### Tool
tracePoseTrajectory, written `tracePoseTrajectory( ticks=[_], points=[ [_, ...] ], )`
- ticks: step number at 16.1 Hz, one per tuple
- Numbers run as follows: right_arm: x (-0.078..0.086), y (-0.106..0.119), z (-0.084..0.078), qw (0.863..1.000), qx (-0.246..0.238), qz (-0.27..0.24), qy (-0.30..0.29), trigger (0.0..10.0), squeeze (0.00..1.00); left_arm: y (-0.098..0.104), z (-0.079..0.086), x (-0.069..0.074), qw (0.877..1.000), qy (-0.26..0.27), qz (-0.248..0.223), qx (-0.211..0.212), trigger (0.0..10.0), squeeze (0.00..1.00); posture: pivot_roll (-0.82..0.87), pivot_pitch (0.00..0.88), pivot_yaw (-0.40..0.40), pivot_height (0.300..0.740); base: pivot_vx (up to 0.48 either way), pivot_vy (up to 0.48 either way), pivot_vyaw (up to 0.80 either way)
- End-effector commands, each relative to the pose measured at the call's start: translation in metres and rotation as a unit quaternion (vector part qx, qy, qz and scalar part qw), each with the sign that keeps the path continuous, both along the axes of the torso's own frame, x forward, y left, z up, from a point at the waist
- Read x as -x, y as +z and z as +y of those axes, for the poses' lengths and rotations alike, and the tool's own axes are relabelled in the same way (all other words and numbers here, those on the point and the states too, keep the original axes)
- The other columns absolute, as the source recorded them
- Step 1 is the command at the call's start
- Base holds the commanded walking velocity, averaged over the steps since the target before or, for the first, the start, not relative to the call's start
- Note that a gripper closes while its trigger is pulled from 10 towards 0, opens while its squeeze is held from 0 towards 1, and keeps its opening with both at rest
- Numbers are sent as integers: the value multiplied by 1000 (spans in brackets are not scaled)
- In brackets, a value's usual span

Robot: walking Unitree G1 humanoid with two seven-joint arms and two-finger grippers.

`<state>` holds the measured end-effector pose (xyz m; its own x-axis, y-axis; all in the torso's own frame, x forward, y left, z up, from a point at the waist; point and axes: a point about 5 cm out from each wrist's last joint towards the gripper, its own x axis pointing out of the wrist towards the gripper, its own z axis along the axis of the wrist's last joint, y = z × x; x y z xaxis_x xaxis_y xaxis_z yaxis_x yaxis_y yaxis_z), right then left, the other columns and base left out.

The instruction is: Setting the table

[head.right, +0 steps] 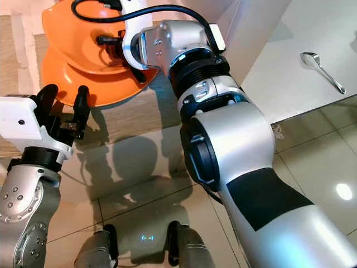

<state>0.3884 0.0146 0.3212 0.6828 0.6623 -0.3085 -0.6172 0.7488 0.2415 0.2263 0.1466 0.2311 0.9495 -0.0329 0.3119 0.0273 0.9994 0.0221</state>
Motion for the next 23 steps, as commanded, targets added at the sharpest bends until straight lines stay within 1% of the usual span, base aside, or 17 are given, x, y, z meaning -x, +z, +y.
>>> tracePoseTrajectory(
  ticks=[1, 2, 3, 5, 7, 8, 9, 10, 11, 12, 13, 15, 17, 18, 19, 20, 23],
  points=[
    [1, 10, 1, 1000, -14, -8, -2, 0, 0, 4, -1, 3, 1000, 2, -8, 2, 10000, 0, -32, 265, -117, 740, 0, 0, 0],
    [0, 13, 0, 999, -28, -14, -6, 0, 0, 4, -1, 3, 1000, 2, -8, 2, 10000, 0, -33, 265, -116, 740, 0, 0, 0],
    [-2, 23, -1, 997, -68, -37, -14, 0, 0, 4, 0, 2, 1000, 2, -9, 3, 10000, 0, -32, 262, -116, 740, 0, 0, 0],
    [-4, 52, -7, 978, -184, -99, -20, 0, 0, 6, 2, 0, 1000, 7, -15, 5, 10000, 0, -27, 249, -109, 740, 0, 0, 0],
    [-3, 66, -13, 958, -247, -146, -10, 10000, 0, 9, 8, -3, 999, 20, -26, 7, 10000, 0, -28, 237, -104, 740, 0, 0, 0],
    [-3, 69, -15, 952, -261, -160, -9, 10000, 0, 10, 9, -3, 999, 25, -29, 6, 10000, 0, -28, 234, -103, 740, 0, 0, 0],
    [0, 71, -22, 939, -276, -207, -1, 10000, 0, 13, 14, -5, 999, 38, -39, 8, 10000, 0, -25, 220, -99, 740, 0, 0, 0],
    [16, 64, -28, 907, -320, -267, 67, 10000, 0, 17, 20, -6, 997, 46, -53, 13, 10000, 0, -23, 208, -92, 740, 0, 0, 0],
    [25, 58, -31, 889, -352, -278, 92, 10000, 0, 18, 22, -6, 997, 46, -55, 17, 10000, 0, -21, 201, -91, 740, 0, 0, 0],
    [41, 41, -39, 865, -400, -270, 132, 10000, 0, 17, 25, -7, 997, 38, -54, 26, 10000, 0, -20, 194, -88, 740, 0, 0, 0],
    [54, 24, -42, 853, -423, -253, 172, 10000, 0, 14, 26, -7, 998, 26, -51, 39, 10000, 0, -23, 187, -83, 740, 0, 0, 0],
    [72, -12, -49, 856, -419, -234, 191, 10000, 0, 9, 31, -8, 998, 22, -45, 35, 10000, 0, -32, 161, -75, 740, 0, 0, 0],
    [88, -54, -57, 876, -401, -186, 191, 10000, 0, 1, 34, -9, 998, 13, -38, 43, 10000, 0, -37, 145, -64, 740, 0, -414, 0],
    [88, -66, -60, 890, -376, -187, 176, 10000, 0, 0, 32, -10, 998, 1, -38, 43, 10000, 0, -37, 140, -60, 740, 0, -458, 0],
    [89, -70, -62, 896, -363, -189, 170, 10000, 0, 0, 31, -10, 998, -3, -39, 44, 10000, 0, -37, 138, -59, 740, 0, -458, 0],
    [87, -78, -68, 912, -333, -195, 139, 10000, 0, -1, 30, -11, 998, -12, -38, 43, 10000, 0, -38, 130, -56, 740, 0, -458, 0],
    [81, -96, -78, 942, -259, -204, 61, 10000, 0, -10, 34, -12, 998, -18, -32, 54, 10000, 0, -30, 115, -51, 740, 0, -458, 0]
  ],
)
